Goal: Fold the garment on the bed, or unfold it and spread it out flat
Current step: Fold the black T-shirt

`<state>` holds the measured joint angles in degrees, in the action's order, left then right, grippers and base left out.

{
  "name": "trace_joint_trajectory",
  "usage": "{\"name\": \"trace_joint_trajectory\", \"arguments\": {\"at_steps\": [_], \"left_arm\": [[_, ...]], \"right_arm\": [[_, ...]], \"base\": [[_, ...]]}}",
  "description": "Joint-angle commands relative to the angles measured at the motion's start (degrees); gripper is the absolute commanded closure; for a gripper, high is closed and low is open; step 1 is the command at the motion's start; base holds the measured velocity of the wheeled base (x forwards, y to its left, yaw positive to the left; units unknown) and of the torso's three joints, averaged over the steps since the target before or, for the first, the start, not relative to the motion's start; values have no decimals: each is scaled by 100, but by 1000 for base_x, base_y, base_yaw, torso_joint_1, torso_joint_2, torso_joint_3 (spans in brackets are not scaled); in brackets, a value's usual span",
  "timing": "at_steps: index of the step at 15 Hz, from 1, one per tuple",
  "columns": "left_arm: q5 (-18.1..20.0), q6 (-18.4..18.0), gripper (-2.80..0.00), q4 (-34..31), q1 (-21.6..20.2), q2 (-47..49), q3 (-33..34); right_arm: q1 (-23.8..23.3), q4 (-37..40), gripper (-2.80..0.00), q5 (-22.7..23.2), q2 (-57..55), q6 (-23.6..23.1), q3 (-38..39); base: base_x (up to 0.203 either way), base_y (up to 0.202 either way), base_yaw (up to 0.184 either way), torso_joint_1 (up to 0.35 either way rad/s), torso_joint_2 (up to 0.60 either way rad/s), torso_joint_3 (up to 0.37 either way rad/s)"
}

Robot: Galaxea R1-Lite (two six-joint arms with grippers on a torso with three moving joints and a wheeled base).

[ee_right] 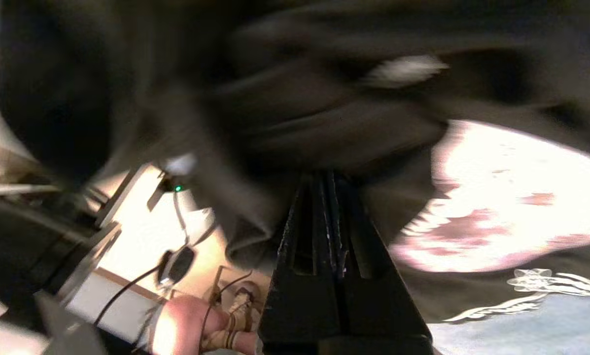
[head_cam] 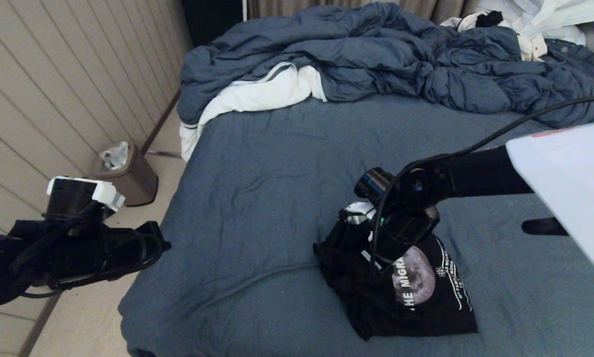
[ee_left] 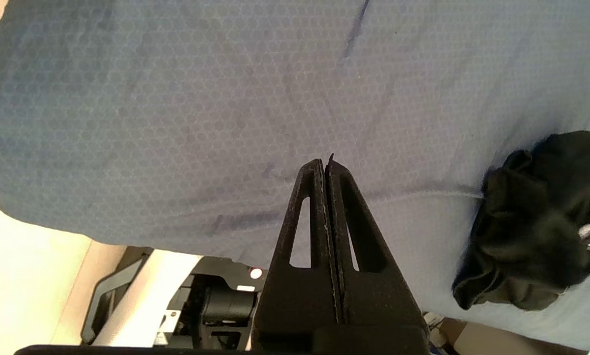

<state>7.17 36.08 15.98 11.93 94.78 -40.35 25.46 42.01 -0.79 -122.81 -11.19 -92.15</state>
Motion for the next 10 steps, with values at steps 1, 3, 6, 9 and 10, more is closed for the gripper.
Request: {"name": "trace_joint_trajectory", "arguments": {"at_steps": [1, 3, 6, 9, 10], "left_arm": [[4, 22, 0, 10, 2, -4, -5], [4, 22, 0, 10, 2, -4, -1], [4, 22, 0, 10, 2, -4, 1], [4, 22, 0, 10, -1, -1, -2], [4, 22, 0, 10, 2, 5, -2]], "right_arm": [[404, 34, 0, 4, 272, 34, 153], [702, 37, 0, 22, 523, 40, 387], [1278, 35, 0, 28, 746, 38, 651], [1400, 4, 0, 5, 870, 45, 611], [1312, -9, 0, -16, 911, 47, 565]], "base": [[0, 0, 0, 0, 0, 0], [0, 0, 0, 0, 0, 0], [0, 0, 0, 0, 0, 0], [0, 0, 0, 0, 0, 0], [0, 0, 0, 0, 0, 0]]}}
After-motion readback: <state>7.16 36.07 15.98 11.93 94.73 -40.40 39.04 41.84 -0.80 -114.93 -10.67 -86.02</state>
